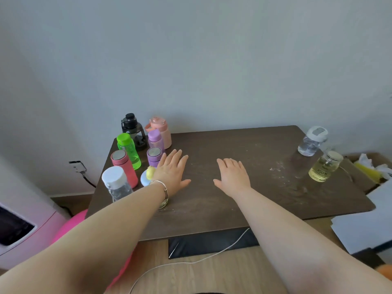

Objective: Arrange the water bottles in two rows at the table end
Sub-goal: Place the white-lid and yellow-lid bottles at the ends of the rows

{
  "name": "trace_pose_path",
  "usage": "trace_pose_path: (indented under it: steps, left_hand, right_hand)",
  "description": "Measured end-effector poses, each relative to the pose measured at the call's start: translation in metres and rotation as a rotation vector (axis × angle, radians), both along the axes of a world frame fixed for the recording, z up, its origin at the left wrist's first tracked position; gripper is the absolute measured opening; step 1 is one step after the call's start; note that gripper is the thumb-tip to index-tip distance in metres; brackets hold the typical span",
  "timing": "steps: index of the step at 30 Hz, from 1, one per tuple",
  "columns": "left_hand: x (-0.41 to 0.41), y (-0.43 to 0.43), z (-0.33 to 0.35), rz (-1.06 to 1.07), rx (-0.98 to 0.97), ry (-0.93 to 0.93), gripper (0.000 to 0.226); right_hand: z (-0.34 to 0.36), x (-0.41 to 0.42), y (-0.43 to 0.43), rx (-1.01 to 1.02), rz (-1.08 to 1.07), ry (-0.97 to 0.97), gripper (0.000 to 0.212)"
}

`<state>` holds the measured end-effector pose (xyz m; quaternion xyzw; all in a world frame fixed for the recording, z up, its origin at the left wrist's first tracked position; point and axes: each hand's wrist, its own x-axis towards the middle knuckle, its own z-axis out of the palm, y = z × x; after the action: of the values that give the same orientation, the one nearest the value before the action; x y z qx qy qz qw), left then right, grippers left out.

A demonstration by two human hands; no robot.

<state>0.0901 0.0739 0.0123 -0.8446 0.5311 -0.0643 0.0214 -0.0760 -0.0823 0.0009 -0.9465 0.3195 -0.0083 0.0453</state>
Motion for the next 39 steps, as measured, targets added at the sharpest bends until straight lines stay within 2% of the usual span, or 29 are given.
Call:
trace_pose_path:
  steps: [7,18,34,39]
  left_hand:
    - [-0.079,-0.105,0.005,-0.008,0.058,-0.013,0.083]
    - [-0.168,-0.232,0.000,-0.164,0.115,-0.034,0.082]
    - [-0.157,-0.383,-0.024,-0.409,0.105,0.048,0.081]
    - [-0.152,-0.422,-0.027,-0.450,0.106,0.054,0.079]
  right_hand:
    - [0.014,-0.102,-0.090,-0.033,-0.100,-0.005,0.078]
    - [0.013,-0.228,-0.182,0.001,-0.362,-0.019,0.080]
    - [-0.009,-0.256,-0.269,0.072,-0.735,-0.062,0.087]
    - [-0.019,-0.252,-0.294,0.124,-0.785,-0.055,0.090]
